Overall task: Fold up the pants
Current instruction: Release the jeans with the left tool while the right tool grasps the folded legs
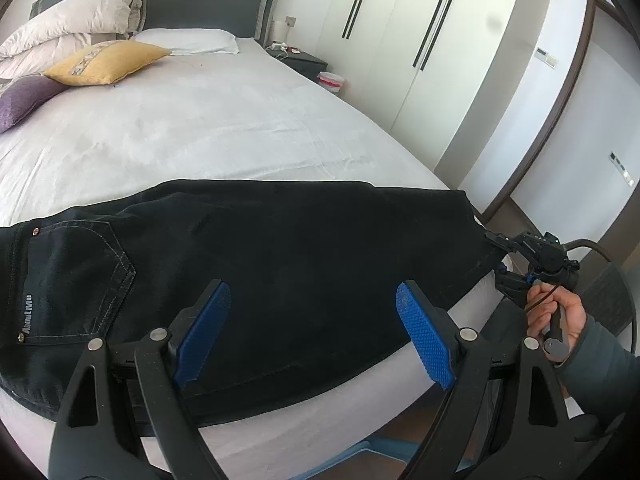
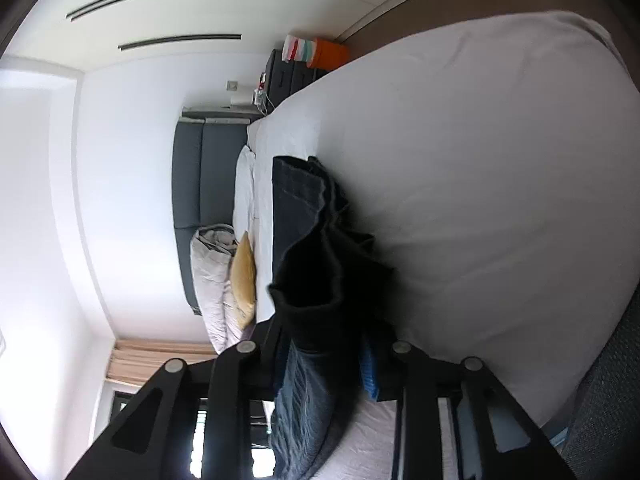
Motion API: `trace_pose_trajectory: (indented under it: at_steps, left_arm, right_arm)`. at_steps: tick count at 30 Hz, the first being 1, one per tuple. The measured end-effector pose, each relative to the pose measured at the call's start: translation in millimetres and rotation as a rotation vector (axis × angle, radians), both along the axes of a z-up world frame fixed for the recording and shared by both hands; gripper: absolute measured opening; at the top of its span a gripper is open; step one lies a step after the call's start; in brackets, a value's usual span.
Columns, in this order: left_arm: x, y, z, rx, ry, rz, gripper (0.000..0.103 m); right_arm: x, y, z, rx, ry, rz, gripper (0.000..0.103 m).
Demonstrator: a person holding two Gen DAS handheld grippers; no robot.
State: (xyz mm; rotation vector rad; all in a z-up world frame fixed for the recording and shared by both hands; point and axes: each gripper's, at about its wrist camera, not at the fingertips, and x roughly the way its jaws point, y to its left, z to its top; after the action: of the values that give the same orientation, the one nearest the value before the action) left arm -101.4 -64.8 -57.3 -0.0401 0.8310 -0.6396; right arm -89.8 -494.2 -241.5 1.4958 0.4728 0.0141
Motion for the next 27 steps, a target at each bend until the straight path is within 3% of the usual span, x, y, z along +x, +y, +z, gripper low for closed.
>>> trace_pose_trajectory:
  at_steps: [7, 10, 14, 21, 24, 27]
  left_arm:
    - [0.9, -8.5, -3.0, 0.005, 0.008, -0.015, 0.085]
    - [2.6, -9.7, -5.3, 0.006, 0.009, -0.022, 0.085]
    - [5.1, -11.8, -8.6, 0.009, 0.014, -0.027, 0.085]
    - [5.3, -12.8, -14.2, 0.015, 0.018, -0.04, 0.085]
    - [6.7, -12.5, -15.6, 0.016, 0.022, -0.044, 0.085]
    - [6.3, -14.1, -16.6, 0.015, 0.024, -0.052, 0.085]
  right_arm:
    - [-9.0, 0.5, 2.1, 0.076, -0.101, -0.028, 0.027]
    - [-12.7, 1.3, 14.3, 0.041, -0.131, -0.009, 0.027]
    - [-13.0, -2.4, 24.6, -0.003, -0.147, -0.007, 0.027]
    - [-16.6, -23.1, 18.7, -0.04, -0.087, -0.011, 0.028]
    - [-25.9, -35.1, 9.9, -0.022, -0.049, -0.041, 0.033]
    - [-27.3, -43.0, 6.1, -0.052, -0.007, -0.03, 0.053]
